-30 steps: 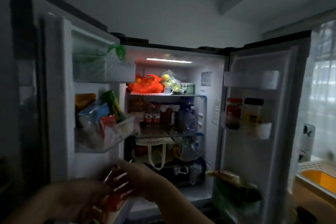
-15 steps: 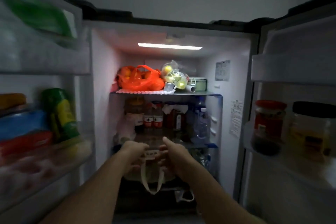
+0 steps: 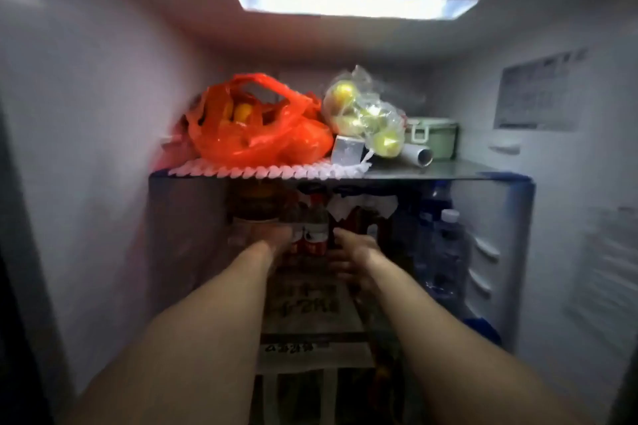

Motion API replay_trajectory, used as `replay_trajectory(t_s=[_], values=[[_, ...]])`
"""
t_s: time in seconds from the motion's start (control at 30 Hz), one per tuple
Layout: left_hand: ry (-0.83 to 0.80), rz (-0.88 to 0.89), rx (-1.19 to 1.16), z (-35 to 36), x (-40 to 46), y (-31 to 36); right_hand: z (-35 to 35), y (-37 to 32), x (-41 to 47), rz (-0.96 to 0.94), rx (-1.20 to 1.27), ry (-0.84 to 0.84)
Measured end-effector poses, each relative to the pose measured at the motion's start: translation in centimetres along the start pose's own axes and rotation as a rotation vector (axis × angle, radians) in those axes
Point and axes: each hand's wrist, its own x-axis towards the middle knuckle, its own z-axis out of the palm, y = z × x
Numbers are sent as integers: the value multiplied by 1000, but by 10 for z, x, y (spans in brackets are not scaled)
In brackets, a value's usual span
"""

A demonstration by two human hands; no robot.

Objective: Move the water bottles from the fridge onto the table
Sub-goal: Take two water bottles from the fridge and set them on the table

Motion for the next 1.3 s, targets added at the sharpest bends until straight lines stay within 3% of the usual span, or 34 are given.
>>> replay_trajectory(t_s=[0.1, 0.23, 0.4, 0.63, 0.77, 0.93, 1.1, 1.17, 1.3], values=[[105, 100, -94, 4, 33, 5, 13, -3, 56, -67, -21, 7], [35, 136, -45, 13, 74, 0, 28, -6, 103, -127, -133, 15], [60, 243, 51, 22, 98, 1, 35, -7, 142, -230, -299, 65], [149, 214, 449, 29, 119, -4, 43, -3, 170, -271, -387, 41], [241, 316, 302, 40, 103, -9, 35, 8, 164, -244, -399, 112], [140, 330, 266, 30, 72, -14, 14, 13, 127, -317, -385, 75], [-143, 394, 134, 7, 31, -22, -7, 26, 88, -304, -310, -123], [-199, 409, 91, 7, 15, -34, -12, 38, 69, -287, -392, -132], [-120, 365, 77, 19, -10, -58, -14, 63, 39, -334, -349, -5]])
